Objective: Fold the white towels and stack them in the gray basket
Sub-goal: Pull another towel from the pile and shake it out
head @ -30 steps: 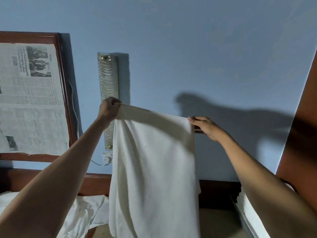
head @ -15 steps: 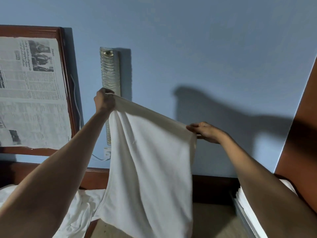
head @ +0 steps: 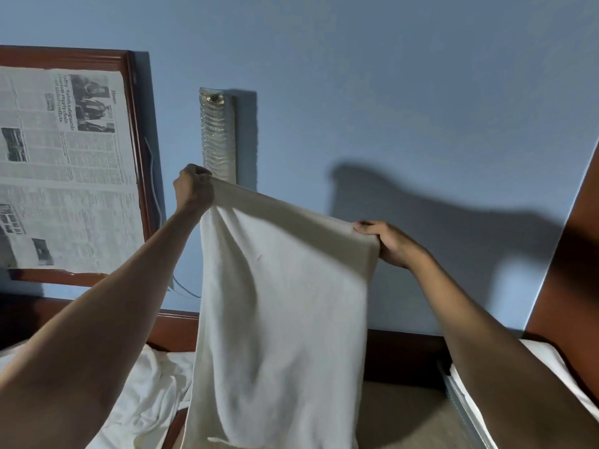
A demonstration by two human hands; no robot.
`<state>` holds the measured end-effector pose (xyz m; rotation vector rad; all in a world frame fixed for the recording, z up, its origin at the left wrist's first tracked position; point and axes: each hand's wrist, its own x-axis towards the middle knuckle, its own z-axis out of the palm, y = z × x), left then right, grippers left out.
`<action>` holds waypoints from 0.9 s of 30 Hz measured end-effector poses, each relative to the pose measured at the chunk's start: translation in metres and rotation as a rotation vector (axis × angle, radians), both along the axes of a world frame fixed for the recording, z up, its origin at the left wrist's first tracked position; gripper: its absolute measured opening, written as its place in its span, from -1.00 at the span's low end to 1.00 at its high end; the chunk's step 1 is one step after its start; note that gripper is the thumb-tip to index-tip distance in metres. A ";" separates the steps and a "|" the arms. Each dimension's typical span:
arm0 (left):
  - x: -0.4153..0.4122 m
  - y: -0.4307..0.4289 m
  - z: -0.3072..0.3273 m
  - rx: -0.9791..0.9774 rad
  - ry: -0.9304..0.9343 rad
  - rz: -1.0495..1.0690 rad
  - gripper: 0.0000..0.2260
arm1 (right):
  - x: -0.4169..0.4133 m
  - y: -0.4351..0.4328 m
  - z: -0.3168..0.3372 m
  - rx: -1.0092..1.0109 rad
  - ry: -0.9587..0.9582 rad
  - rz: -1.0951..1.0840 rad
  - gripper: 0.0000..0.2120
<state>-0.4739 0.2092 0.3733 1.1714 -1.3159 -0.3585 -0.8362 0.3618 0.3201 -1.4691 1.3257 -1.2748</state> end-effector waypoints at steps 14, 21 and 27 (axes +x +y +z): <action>0.036 -0.007 -0.049 -0.101 0.038 0.209 -0.66 | -0.035 0.030 -0.016 0.048 0.368 -0.267 -0.25; 0.064 0.000 -0.070 -0.049 0.114 0.316 -0.61 | -0.051 0.055 -0.015 0.082 0.478 -0.424 -0.41; 0.083 0.008 -0.066 -0.023 0.199 0.365 -0.59 | -0.064 0.063 -0.015 0.148 0.890 -0.514 -0.27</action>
